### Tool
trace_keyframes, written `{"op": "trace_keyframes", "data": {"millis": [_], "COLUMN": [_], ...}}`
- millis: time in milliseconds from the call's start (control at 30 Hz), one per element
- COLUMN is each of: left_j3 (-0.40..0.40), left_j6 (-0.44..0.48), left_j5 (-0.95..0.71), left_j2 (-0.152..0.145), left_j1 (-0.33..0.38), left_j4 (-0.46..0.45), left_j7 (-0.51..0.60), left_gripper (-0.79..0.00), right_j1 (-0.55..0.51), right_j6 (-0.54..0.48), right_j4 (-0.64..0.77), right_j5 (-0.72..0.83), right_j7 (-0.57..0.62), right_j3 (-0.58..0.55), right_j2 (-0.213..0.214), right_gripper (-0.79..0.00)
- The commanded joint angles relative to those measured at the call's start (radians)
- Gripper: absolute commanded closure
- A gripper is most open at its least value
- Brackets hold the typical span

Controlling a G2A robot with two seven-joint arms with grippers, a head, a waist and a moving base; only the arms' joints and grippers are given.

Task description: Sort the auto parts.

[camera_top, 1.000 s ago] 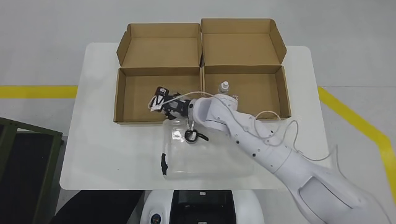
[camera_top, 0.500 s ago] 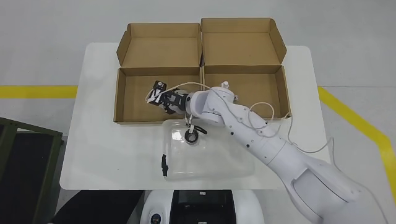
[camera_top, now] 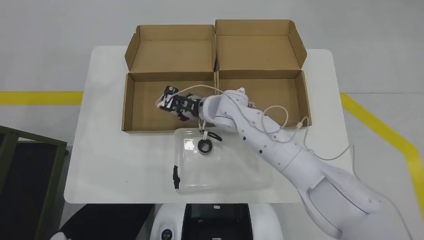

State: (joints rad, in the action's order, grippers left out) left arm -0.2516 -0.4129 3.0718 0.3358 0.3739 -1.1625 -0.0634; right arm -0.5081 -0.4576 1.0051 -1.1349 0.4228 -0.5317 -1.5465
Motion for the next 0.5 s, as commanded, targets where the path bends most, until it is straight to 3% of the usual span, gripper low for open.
{"op": "trace_keyframes", "data": {"millis": [0, 100, 167, 467], "left_j3": [0.000, 0.000, 0.000, 0.000], "left_j6": [0.000, 0.000, 0.000, 0.000], "left_j5": [0.000, 0.000, 0.000, 0.000], "left_j2": [0.000, 0.000, 0.000, 0.000], "left_j1": [0.000, 0.000, 0.000, 0.000], "left_j4": [0.000, 0.000, 0.000, 0.000], "left_j7": [0.000, 0.000, 0.000, 0.000], "left_gripper": [-0.785, -0.785, -0.785, -0.785], "right_j1": [0.002, 0.005, 0.005, 0.007], "right_j6": [-0.003, -0.005, -0.008, -0.016], "right_j4": [-0.015, -0.029, -0.037, -0.053], "right_j5": [0.000, -0.004, -0.006, -0.019], "right_j7": [-0.003, -0.006, -0.006, -0.006], "right_j3": [-0.001, -0.002, -0.004, -0.022], "right_j2": [-0.005, -0.012, -0.016, -0.027], "right_gripper": [-0.182, -0.203, -0.262, -0.336]}}
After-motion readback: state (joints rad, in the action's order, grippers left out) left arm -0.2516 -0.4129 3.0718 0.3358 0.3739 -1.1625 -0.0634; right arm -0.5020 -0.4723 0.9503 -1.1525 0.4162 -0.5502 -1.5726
